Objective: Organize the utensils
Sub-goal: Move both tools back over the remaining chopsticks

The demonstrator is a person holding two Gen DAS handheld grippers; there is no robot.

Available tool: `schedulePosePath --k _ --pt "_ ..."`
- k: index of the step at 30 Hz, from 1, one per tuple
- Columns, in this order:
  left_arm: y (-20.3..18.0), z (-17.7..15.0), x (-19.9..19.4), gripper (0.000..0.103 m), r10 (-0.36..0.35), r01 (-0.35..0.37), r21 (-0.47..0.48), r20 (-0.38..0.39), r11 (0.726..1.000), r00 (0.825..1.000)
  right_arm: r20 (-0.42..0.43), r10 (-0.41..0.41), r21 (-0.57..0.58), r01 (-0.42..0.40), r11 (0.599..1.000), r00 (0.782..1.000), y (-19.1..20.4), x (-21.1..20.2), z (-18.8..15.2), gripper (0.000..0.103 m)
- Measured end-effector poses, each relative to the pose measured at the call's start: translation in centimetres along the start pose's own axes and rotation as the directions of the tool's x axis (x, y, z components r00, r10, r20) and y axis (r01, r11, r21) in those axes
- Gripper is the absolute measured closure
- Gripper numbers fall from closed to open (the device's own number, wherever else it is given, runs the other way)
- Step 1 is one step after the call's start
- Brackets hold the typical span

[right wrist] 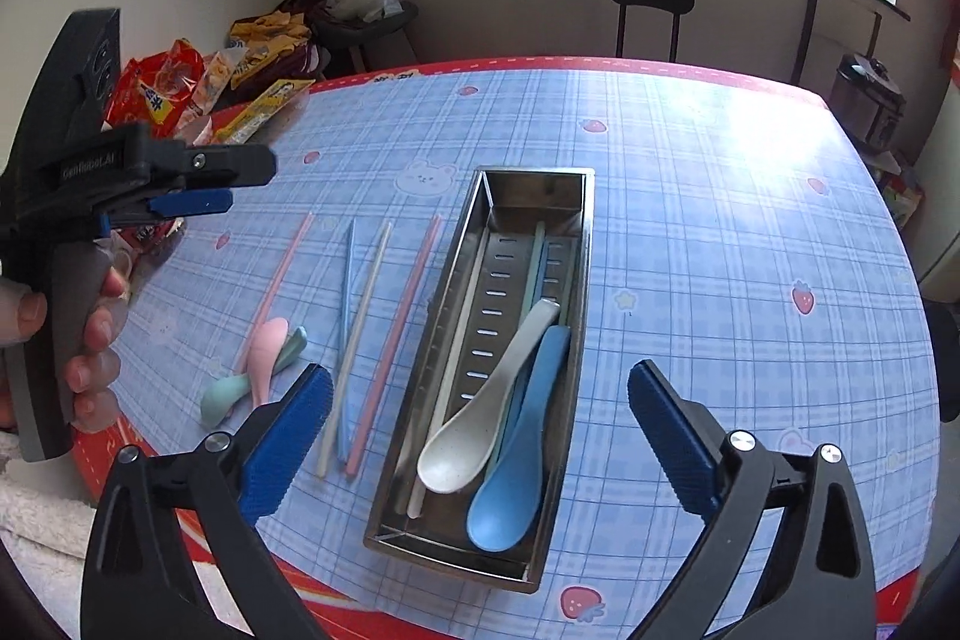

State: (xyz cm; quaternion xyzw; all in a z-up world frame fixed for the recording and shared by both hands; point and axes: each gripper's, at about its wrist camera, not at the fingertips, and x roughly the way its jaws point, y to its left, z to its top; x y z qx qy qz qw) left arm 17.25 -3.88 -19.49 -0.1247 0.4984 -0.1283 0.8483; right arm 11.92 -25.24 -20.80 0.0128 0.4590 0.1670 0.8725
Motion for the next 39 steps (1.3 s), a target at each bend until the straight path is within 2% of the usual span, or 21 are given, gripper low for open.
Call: schedulePosePath --k 7,12,19,21,25,26,28,30,31,33,35,36,39 --pt "6.2 -3.5 -3.2 0.006 0.161 -0.162 0.031 0.026 0.986 0.987 0.040 -0.004 0.091 0.000 0.996 0.999 1.8 0.9 -0.6 0.006" --pt "9.2 -7.1 -3.3 0.006 0.224 -0.224 0.036 0.014 0.974 0.975 -0.007 0.004 0.120 -0.003 0.993 1.000 3.1 2.8 -1.5 0.006" --pt "10.2 -11.4 -3.0 0.006 0.230 -0.229 0.109 0.000 0.967 0.973 -0.079 0.018 0.074 -0.012 0.997 0.997 5.0 4.7 -2.1 0.006" --pt "10.5 -11.8 -2.8 0.006 0.223 -0.221 0.110 -0.011 0.969 0.975 -0.116 0.064 0.067 -0.056 0.996 0.991 5.4 5.3 -2.0 0.006" --pt "10.6 -11.5 -3.1 0.008 0.183 -0.182 0.108 0.004 0.977 0.983 -0.142 0.059 0.025 -0.056 0.998 0.988 6.1 6.1 -1.4 0.006" --pt "10.5 -11.2 -3.2 0.014 0.174 -0.174 0.109 0.010 0.979 0.985 -0.139 0.056 0.010 -0.055 0.998 0.989 6.2 6.2 -1.1 0.008" --pt "10.5 -10.4 -3.1 0.024 0.168 -0.167 0.114 0.004 0.979 0.986 -0.147 0.069 -0.023 -0.073 0.997 0.987 6.6 6.8 -0.6 0.024" --pt "10.7 -9.6 -2.7 0.040 0.158 -0.156 0.112 -0.008 0.981 0.987 -0.170 0.075 -0.045 -0.083 0.996 0.983 7.0 7.8 0.0 0.045" --pt "10.7 -9.2 -2.4 0.045 0.152 -0.149 0.110 -0.013 0.983 0.988 -0.176 0.077 -0.055 -0.088 0.995 0.981 7.2 8.2 0.3 0.050" --pt "10.8 -8.3 -1.8 0.061 0.140 -0.137 0.108 -0.027 0.985 0.990 -0.193 0.083 -0.072 -0.098 0.993 0.978 7.8 9.3 0.9 0.073" --pt "10.9 -7.7 -0.8 0.071 0.123 -0.118 0.105 -0.043 0.987 0.991 -0.215 0.074 -0.074 -0.092 0.993 0.974 8.2 10.6 1.5 0.088" --pt "11.0 -7.4 -0.1 0.074 0.119 -0.113 0.102 -0.054 0.988 0.991 -0.223 0.073 -0.067 -0.090 0.994 0.972 8.3 11.3 1.7 0.093" --pt "11.2 -6.8 1.6 0.074 0.118 -0.112 0.081 -0.081 0.990 0.990 -0.250 0.066 -0.027 -0.075 0.997 0.966 8.4 13.2 2.1 0.094"
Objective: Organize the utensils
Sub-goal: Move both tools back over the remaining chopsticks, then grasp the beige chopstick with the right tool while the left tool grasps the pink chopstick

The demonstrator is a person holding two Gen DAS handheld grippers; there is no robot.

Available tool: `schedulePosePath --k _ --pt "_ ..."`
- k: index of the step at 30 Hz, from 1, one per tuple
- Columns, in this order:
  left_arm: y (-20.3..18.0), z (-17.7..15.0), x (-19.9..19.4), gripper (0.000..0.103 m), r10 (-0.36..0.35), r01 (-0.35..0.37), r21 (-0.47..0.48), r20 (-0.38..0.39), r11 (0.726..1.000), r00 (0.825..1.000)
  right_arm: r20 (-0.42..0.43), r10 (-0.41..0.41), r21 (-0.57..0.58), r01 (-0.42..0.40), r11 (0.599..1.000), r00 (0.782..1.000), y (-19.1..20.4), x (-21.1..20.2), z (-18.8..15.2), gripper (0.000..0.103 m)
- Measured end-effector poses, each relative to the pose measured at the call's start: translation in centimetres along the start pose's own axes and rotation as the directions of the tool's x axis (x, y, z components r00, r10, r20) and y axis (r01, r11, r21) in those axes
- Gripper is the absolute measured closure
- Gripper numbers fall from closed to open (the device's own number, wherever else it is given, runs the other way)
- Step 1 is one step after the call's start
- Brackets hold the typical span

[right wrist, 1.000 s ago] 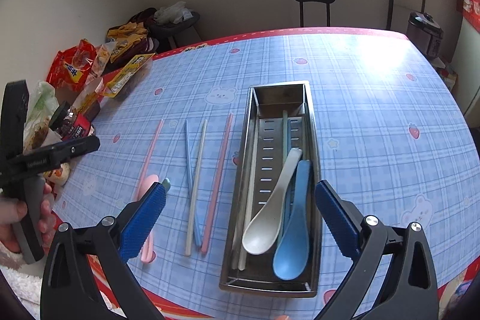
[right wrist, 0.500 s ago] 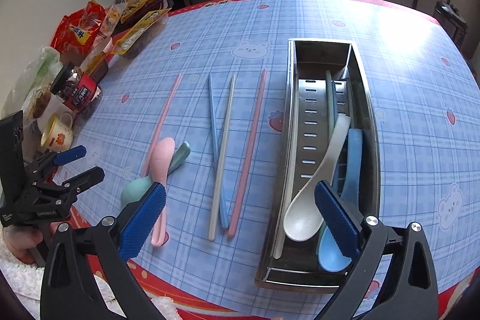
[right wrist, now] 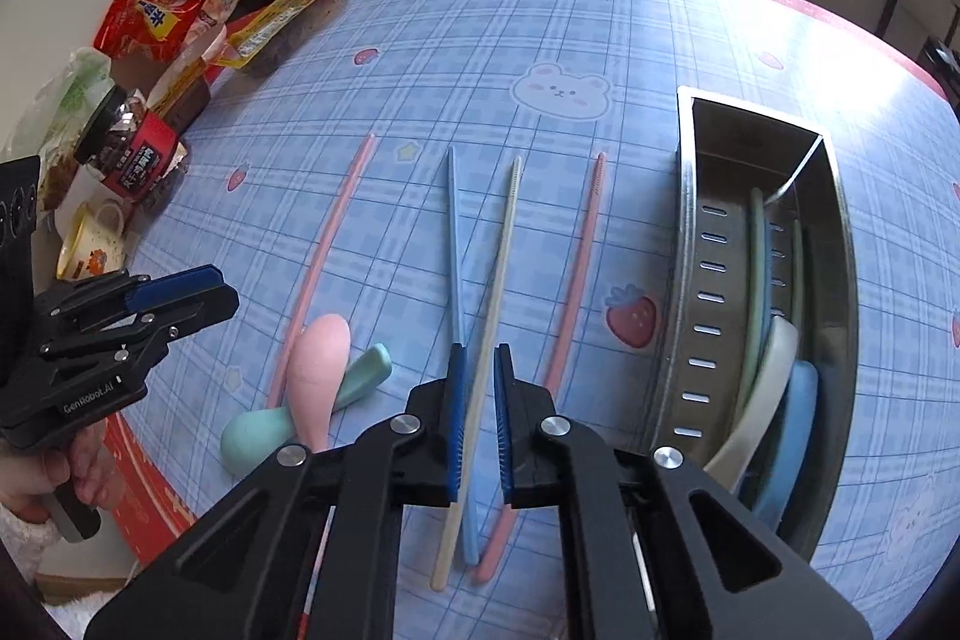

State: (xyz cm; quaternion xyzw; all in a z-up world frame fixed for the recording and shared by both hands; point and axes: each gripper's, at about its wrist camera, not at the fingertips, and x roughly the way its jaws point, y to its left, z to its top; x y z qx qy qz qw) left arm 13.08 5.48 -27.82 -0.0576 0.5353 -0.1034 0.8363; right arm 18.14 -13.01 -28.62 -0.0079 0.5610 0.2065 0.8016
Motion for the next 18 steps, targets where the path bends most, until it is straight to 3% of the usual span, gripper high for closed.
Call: schedulePosePath --k 7,18 --pt "0.4 0.0 2.3 0.074 -0.007 0.005 -0.041 -0.045 0.999 0.999 -0.045 -0.048 0.064 0.051 0.997 0.998 -0.1 2.6 0.3 0.094" --pt "0.1 -1.6 3.1 0.074 -0.008 0.006 -0.033 -0.075 0.999 0.997 -0.051 -0.033 0.110 0.038 0.993 0.998 0.2 3.0 -0.8 0.097"
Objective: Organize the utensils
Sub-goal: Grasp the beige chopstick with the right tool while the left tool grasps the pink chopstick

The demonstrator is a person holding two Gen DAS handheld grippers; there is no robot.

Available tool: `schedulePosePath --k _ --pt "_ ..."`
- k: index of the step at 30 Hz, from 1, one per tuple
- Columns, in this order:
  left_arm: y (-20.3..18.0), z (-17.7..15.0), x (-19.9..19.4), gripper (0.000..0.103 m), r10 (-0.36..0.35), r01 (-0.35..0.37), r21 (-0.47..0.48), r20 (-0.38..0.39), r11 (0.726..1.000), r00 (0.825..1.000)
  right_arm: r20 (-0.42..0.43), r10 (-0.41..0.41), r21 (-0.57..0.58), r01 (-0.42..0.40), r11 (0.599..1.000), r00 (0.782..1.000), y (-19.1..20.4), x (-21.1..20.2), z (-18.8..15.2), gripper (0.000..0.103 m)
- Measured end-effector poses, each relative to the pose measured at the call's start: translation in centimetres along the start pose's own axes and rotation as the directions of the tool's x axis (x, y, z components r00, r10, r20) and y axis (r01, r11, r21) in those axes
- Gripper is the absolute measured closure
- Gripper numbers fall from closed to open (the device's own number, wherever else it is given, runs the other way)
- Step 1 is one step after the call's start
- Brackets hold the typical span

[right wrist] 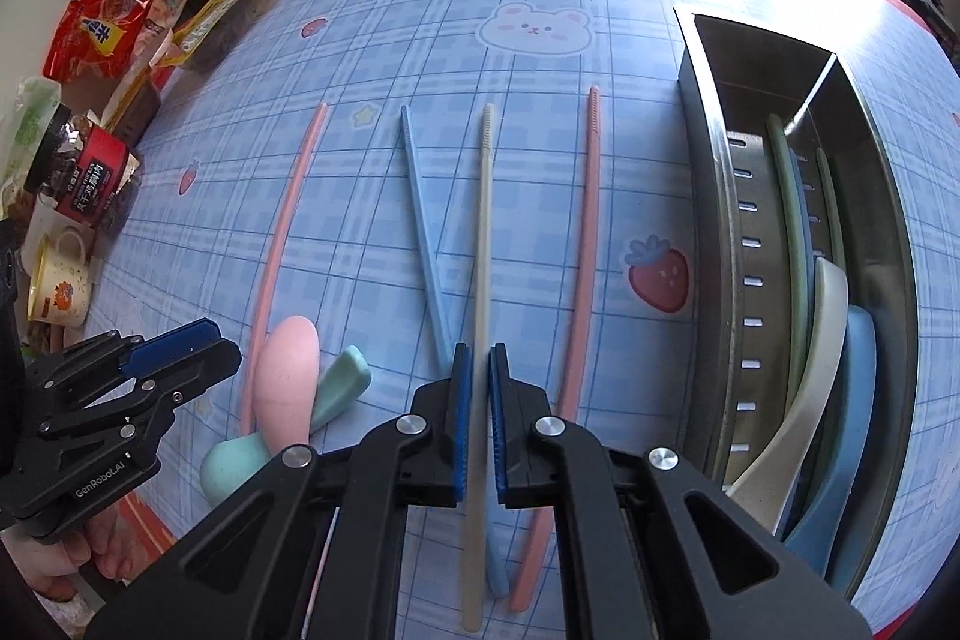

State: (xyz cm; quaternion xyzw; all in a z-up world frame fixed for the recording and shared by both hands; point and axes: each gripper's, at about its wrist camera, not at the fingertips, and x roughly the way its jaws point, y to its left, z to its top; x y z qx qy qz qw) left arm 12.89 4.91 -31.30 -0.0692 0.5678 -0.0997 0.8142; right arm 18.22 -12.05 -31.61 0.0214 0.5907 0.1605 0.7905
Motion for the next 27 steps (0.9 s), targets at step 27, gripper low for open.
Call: schedulePosePath --k 27 --pt "-3.5 2.2 2.6 0.075 0.146 -0.148 0.109 0.033 0.983 0.989 0.035 0.066 0.105 -0.069 0.992 0.997 -1.6 -1.0 -2.9 0.096"
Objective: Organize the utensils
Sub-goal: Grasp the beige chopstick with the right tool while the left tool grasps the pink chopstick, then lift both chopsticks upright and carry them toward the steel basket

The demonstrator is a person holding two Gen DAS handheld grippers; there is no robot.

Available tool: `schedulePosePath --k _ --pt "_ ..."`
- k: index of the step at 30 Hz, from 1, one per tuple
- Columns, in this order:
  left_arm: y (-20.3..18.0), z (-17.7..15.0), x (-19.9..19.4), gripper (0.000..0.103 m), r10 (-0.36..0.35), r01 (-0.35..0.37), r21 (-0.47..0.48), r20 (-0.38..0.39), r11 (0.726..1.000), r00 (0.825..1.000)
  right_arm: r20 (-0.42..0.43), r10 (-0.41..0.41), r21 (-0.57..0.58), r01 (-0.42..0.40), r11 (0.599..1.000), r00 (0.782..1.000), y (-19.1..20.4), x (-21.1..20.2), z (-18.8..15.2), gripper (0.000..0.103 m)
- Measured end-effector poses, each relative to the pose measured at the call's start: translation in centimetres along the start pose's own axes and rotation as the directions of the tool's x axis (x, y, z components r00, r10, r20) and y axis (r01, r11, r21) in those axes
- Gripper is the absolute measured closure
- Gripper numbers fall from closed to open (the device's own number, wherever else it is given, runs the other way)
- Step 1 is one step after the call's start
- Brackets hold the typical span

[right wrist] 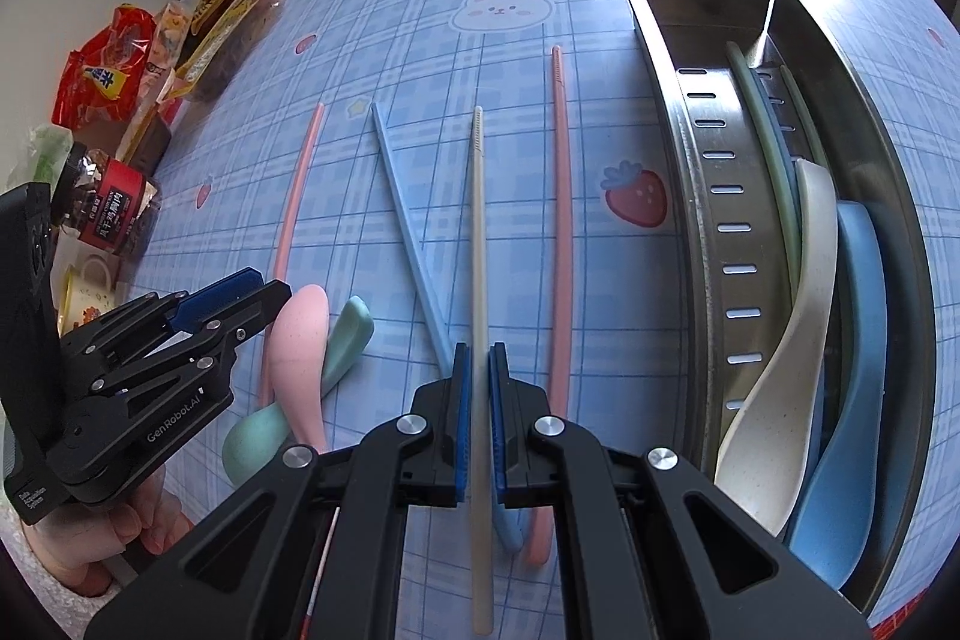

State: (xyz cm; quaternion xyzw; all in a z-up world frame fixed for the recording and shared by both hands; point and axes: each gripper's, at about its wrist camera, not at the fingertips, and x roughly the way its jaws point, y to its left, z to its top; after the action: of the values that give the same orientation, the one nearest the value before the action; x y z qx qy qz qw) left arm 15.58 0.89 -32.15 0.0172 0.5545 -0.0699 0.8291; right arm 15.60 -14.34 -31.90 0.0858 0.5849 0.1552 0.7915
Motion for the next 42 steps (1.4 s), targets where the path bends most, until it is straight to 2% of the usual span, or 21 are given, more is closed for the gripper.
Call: schedulePosePath --k 4,7,10,14,19,23,29,31,33,37,42 --pt "0.0 -0.8 -0.2 0.076 -0.005 0.005 -0.003 0.003 1.000 1.000 0.001 -0.001 -0.004 0.001 1.000 1.000 0.0 0.0 0.0 0.096" --pt "0.6 -2.0 -0.7 0.084 -0.010 0.010 -0.013 0.002 1.000 1.000 0.004 -0.003 -0.006 0.003 1.000 1.000 0.1 0.0 0.0 0.097" --pt "1.8 -3.0 -1.1 0.092 -0.044 0.044 -0.062 -0.004 0.997 0.999 0.007 -0.003 -0.005 0.003 1.000 1.000 0.1 -0.1 0.0 0.097" --pt "3.2 -4.2 -1.5 0.092 -0.110 0.109 -0.138 -0.002 0.984 0.994 0.008 -0.003 -0.005 0.003 1.000 1.000 0.1 0.0 -0.1 0.097" --pt "3.1 -4.7 -1.7 0.090 -0.090 0.088 -0.139 -0.004 0.986 0.996 0.010 -0.003 -0.007 0.003 1.000 1.000 0.1 0.0 0.0 0.097" --pt "3.0 -4.8 -1.7 0.090 -0.101 0.099 -0.133 -0.004 0.986 0.995 0.012 -0.004 -0.012 0.004 1.000 1.000 0.1 0.0 0.0 0.097" --pt "2.5 -3.9 -1.6 0.090 -0.082 0.079 -0.093 -0.031 0.993 0.996 0.041 -0.030 -0.054 0.032 0.998 0.999 0.7 0.0 -0.4 0.097" --pt "2.9 -3.8 -1.5 0.092 -0.113 0.108 -0.121 -0.032 0.987 0.993 0.036 -0.036 -0.044 0.038 0.998 0.999 0.7 -0.1 -0.5 0.097" --pt "4.0 -3.5 -1.5 0.092 -0.159 0.146 -0.208 -0.047 0.967 0.986 0.057 -0.028 -0.036 0.031 0.999 0.998 0.7 -0.8 -0.7 0.097" --pt "5.2 -3.7 -3.3 0.092 -0.152 0.149 -0.259 0.009 0.954 0.988 0.103 0.016 -0.073 -0.009 0.997 0.995 1.6 -2.7 -1.2 0.097" --pt "6.2 -4.6 -7.0 0.092 -0.163 0.184 -0.310 0.095 0.933 0.982 0.156 0.071 -0.066 -0.062 0.996 0.985 1.0 -5.5 -1.9 0.097"
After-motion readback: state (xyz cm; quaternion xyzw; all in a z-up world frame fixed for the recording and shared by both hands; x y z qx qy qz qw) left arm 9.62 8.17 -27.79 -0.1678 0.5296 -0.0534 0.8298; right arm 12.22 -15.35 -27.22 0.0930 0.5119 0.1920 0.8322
